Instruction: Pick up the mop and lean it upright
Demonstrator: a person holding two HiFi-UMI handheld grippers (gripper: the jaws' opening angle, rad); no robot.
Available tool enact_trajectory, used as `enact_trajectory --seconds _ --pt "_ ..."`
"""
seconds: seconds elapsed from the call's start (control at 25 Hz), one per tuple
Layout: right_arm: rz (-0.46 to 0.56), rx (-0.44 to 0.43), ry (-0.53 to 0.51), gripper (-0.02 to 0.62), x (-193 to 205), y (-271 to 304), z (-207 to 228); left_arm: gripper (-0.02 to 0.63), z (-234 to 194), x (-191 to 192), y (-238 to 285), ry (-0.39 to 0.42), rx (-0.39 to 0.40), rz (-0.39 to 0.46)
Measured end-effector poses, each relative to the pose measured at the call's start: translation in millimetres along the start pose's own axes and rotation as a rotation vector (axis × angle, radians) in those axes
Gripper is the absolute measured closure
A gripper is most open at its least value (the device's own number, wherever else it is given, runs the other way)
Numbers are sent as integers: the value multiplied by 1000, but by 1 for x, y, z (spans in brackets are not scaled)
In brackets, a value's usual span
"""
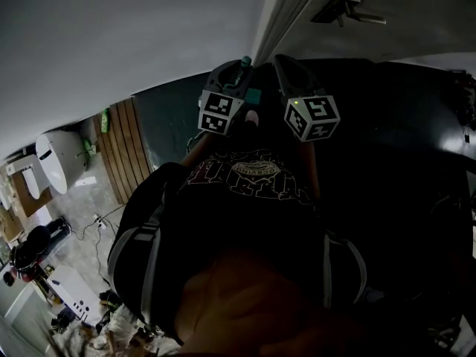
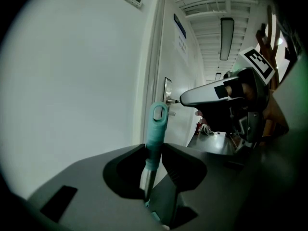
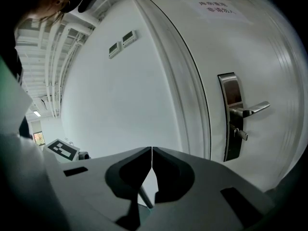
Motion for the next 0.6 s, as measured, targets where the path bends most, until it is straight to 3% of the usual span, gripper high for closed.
enact_trajectory --seconds 0.6 --pt "-8 -6 -4 575 1 3 0 457 -1 1 0 -20 17 19"
Point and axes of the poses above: the fingertips, and each gripper's own axes: y forward along the fingers, z to its right, x out of its underside, the point moved 1 cm from there along -y, backward along the fingers, and after that the axes turned 1 degree about y, right-handed, at the moved point
